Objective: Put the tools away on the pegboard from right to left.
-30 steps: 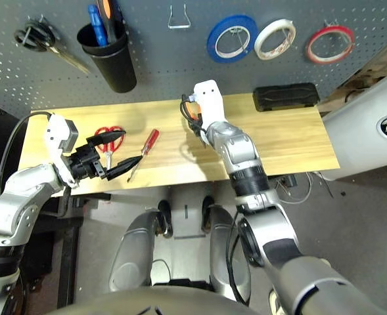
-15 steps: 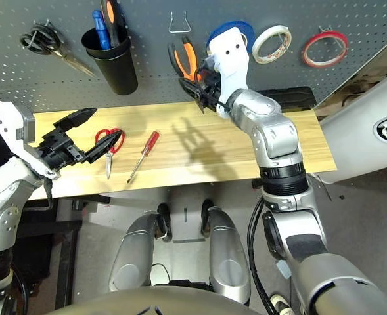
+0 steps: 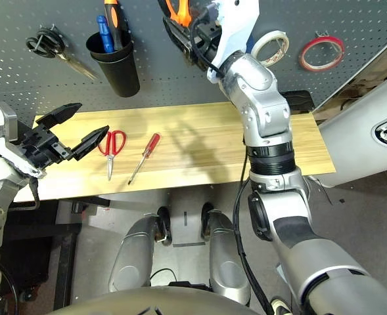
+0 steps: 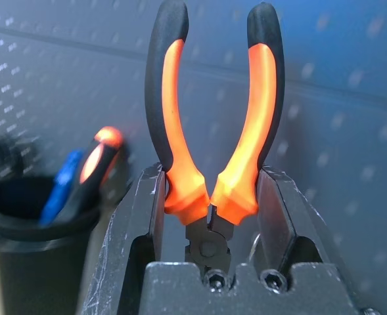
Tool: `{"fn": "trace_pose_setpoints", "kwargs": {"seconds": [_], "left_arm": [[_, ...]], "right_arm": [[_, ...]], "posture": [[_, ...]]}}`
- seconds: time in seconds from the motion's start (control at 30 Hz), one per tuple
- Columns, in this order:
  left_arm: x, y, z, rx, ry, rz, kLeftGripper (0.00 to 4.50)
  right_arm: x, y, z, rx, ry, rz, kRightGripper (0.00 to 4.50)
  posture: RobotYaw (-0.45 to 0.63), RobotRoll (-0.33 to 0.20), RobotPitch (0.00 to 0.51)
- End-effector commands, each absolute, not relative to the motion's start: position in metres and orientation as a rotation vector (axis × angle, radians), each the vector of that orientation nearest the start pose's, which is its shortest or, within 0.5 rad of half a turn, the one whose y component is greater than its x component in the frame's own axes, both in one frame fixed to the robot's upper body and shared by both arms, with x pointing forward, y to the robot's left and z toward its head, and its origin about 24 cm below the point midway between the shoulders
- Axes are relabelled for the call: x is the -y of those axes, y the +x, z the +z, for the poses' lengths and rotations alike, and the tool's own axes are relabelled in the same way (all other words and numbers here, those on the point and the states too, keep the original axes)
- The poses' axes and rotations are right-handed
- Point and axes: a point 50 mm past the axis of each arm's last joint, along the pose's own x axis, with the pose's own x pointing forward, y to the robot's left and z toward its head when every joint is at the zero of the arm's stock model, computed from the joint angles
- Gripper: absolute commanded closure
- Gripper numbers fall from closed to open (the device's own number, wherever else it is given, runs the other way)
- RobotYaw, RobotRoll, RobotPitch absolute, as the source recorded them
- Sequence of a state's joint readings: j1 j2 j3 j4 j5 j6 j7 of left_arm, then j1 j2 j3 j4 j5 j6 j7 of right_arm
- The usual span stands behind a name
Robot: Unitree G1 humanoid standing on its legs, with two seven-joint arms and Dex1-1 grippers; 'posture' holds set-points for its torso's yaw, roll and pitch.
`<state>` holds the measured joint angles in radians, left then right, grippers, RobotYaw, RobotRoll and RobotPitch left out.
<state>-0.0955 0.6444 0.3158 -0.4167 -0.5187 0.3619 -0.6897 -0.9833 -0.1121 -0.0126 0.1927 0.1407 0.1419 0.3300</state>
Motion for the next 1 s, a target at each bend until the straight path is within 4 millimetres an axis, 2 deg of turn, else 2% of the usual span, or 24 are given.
{"fn": "trace_pose_setpoints", "kwargs": {"seconds": [0.03, 0.47, 1.0], "left_arm": [[-0.235, 0.237, 0.188, 0.178, 0.239, -0.636, 0.0], [-0.232, 0.24, 0.188, 0.172, 0.243, -0.661, 0.0], [-0.229, 0.24, 0.187, 0.165, 0.248, -0.676, 0.0]], "right_arm": [[0.07, 0.354, 0.295, 0.682, -0.122, 0.515, 2.38], [0.054, 0.375, 0.292, 0.745, -0.18, 0.416, 2.38], [0.045, 0.387, 0.276, 0.716, -0.183, 0.384, 2.38]], "posture": [[0.05, 0.0, 0.215], [0.05, 0.0, 0.228], [0.06, 0.0, 0.223]]}}
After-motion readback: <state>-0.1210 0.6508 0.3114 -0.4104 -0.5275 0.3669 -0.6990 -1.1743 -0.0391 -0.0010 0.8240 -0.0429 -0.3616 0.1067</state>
